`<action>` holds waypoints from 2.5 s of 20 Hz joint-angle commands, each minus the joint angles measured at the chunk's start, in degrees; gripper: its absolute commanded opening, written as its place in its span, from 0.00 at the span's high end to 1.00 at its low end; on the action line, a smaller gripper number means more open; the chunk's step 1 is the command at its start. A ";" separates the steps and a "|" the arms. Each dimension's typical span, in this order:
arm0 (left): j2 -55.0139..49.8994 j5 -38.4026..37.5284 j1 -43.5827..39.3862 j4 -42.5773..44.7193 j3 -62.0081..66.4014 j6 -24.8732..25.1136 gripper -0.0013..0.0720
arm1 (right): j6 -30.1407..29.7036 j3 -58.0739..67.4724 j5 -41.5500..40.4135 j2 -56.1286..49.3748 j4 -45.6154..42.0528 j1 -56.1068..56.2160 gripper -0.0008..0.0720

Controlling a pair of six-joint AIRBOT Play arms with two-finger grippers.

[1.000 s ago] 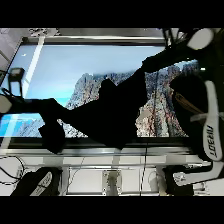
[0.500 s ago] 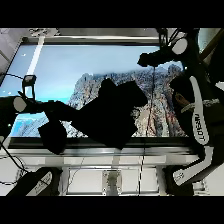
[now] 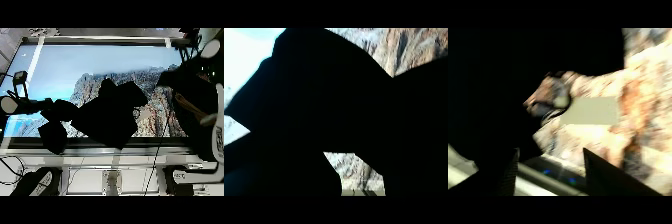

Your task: Fold the clothes and pants, and hang the long-sleeved shirts on hangers.

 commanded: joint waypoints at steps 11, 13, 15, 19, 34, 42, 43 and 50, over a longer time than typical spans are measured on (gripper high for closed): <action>0.70 -3.93 -0.13 -6.49 -8.02 0.28 0.03 | -4.04 -45.44 -37.99 15.63 10.97 21.62 0.17; 0.70 -3.91 -0.13 -6.49 -8.02 0.28 0.03 | -1.27 -45.11 -39.56 15.65 6.80 20.46 0.63; 0.70 -3.89 -0.11 -6.47 -8.02 0.28 0.03 | -0.55 -44.37 -36.52 16.06 3.08 17.97 0.97; 0.70 1.49 -0.11 -6.99 -7.82 0.31 0.03 | -0.55 -40.50 -23.41 19.34 -6.93 8.55 0.97; -16.74 25.49 -8.90 -37.31 2.23 15.80 0.03 | 10.54 -31.34 -40.13 7.15 -13.90 -9.09 0.52; -43.74 25.44 -17.62 -41.79 20.79 11.41 0.20 | 9.81 -9.35 -36.89 10.84 -13.38 -9.09 0.41; -45.55 25.44 -17.62 -43.93 21.57 11.45 0.20 | 9.09 -6.60 -36.20 11.50 -13.40 -9.07 0.41; -50.99 27.85 -19.93 -45.27 22.80 12.35 0.33 | 8.92 1.18 -33.59 13.25 -13.03 -9.05 0.41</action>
